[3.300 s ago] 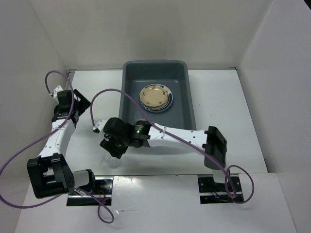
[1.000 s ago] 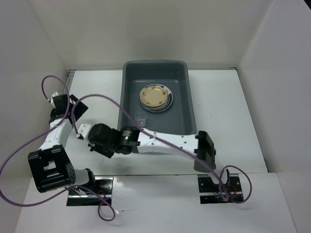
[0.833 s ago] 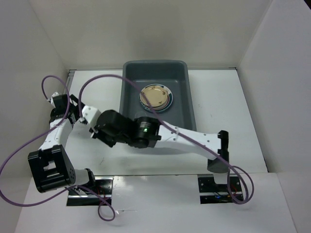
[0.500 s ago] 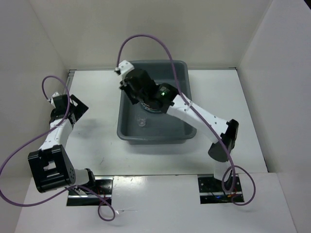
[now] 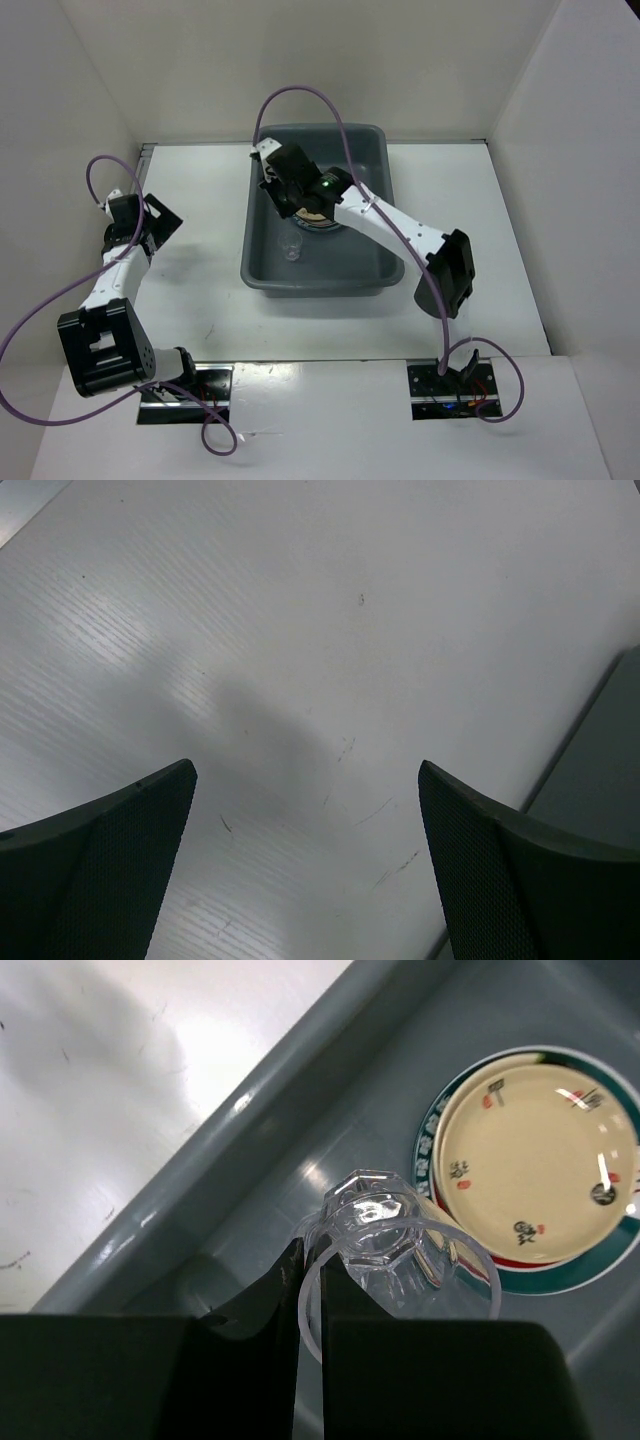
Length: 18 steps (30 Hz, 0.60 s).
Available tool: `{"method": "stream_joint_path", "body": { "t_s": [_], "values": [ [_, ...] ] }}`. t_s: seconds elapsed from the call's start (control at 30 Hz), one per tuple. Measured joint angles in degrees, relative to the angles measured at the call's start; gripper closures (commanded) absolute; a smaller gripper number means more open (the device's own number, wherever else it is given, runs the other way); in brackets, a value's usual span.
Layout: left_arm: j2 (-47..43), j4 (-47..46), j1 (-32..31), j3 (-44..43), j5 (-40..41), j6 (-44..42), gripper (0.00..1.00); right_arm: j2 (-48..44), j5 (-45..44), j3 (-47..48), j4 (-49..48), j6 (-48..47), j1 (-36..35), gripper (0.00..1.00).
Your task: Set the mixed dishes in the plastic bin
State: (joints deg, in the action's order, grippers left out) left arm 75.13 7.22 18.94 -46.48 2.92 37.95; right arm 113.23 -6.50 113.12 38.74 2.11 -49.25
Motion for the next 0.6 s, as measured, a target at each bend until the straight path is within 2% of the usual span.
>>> {"method": "stream_joint_path", "body": {
  "t_s": [0.3, 0.6],
  "values": [
    [0.0, -0.07, 0.0, 0.0, -0.44, 0.0, 0.02, 1.46, 2.49, -4.94, 0.52, 0.33, 0.0, 0.98],
    [0.59, -0.61, 0.0, 0.0, -1.25, 0.0, 0.02, 2.05, 3.1, -5.57, 0.87, 0.39, -0.79, 0.98]
  ]
}}
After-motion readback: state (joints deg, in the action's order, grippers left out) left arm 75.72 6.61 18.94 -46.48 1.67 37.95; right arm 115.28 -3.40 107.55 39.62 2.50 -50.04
